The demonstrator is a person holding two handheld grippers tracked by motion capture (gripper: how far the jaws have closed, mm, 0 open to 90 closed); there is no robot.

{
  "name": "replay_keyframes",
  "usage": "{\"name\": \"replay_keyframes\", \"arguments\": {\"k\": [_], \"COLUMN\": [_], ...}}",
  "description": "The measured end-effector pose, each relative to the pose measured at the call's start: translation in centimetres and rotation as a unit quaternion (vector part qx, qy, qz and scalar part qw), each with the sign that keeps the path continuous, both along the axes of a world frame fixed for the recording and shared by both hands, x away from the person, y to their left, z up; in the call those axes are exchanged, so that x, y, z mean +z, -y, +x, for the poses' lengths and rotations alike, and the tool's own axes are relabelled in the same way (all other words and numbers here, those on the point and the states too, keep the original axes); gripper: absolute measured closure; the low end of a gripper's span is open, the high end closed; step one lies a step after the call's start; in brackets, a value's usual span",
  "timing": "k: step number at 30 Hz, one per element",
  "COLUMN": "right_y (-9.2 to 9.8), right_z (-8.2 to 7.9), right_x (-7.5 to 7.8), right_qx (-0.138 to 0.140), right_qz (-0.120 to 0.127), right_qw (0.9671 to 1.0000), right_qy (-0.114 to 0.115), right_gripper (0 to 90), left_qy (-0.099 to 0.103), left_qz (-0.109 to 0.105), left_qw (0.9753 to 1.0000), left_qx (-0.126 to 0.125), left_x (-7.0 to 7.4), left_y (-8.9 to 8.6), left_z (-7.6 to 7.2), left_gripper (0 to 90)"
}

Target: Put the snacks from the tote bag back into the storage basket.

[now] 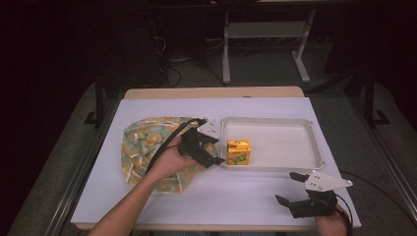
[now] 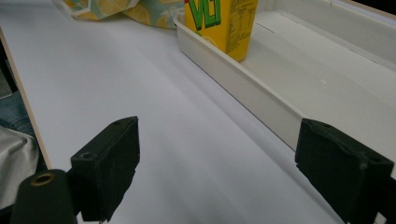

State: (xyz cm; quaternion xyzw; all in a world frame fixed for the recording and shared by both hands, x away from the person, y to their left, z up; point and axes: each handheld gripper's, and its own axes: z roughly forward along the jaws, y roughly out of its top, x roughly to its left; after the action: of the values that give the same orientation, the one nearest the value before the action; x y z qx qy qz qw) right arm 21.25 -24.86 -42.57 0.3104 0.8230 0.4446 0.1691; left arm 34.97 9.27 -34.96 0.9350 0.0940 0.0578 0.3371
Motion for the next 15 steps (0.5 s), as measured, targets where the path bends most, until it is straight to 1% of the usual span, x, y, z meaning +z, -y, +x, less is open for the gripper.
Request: {"name": "replay_keyframes", "arguments": {"k": [1,2,3,4,6,8,9,10,12,13,14,15], "right_y": [0.0,-0.1,-0.1,-0.1,-0.1,0.0,0.0,0.0,0.0,0.0,-0.1,-0.1], "right_z": [0.0,0.0,0.0,0.0,0.0,0.1,0.1,0.1,0.1,0.1,0.1,0.1], "right_x": [0.0,0.0,0.0,0.0,0.0,-0.1,-0.1,-0.1,-0.1,-0.1,-0.1,-0.2], "right_qx": [0.000,-0.001,0.000,0.000,0.000,0.001,0.000,0.000,0.000,0.000,0.000,-0.001], "right_qz": [0.000,0.000,-0.001,-0.001,-0.001,-0.003,-0.003,-0.002,-0.003,-0.003,-0.003,-0.003], "right_qw": [1.0000,1.0000,1.0000,1.0000,1.0000,1.0000,1.0000,1.0000,1.0000,1.0000,1.0000,1.0000], "right_qy": [-0.001,-0.003,-0.003,-0.004,-0.004,-0.001,0.000,-0.003,-0.004,-0.003,-0.003,-0.004], "right_gripper": [13.4,13.4,13.4,13.4,13.4,13.5,13.5,13.4,13.4,13.4,13.4,13.4], "left_qy": [-0.003,0.001,0.000,0.003,0.004,0.006,0.008,0.008,0.008,0.009,0.009,0.013], "left_qz": [-0.004,0.002,-0.002,0.003,-0.003,-0.001,-0.004,-0.002,-0.006,-0.002,-0.002,-0.002], "left_qw": [1.0000,1.0000,1.0000,1.0000,1.0000,1.0000,0.9999,0.9999,0.9999,0.9999,0.9999,0.9998], "left_qx": [0.005,0.001,0.005,0.002,0.005,0.005,0.006,0.007,0.011,0.010,0.011,0.012], "left_x": [-0.1,0.0,-0.1,-0.1,-0.1,-0.1,-0.2,-0.2,-0.3,-0.3,-0.3,-0.3], "left_y": [-0.1,-0.2,-0.3,-0.4,-0.5,-0.8,-0.9,-1.0,-1.2,-1.3,-1.4,-1.5], "left_z": [-0.1,0.0,-0.1,-0.1,-0.4,-0.6,-0.7,-0.8,-1.0,-1.0,-1.1,-1.2], "left_gripper": [26.9,26.5,26.5,26.4,26.4,26.3,26.3,26.3,26.3,26.3,26.3,26.1]}}
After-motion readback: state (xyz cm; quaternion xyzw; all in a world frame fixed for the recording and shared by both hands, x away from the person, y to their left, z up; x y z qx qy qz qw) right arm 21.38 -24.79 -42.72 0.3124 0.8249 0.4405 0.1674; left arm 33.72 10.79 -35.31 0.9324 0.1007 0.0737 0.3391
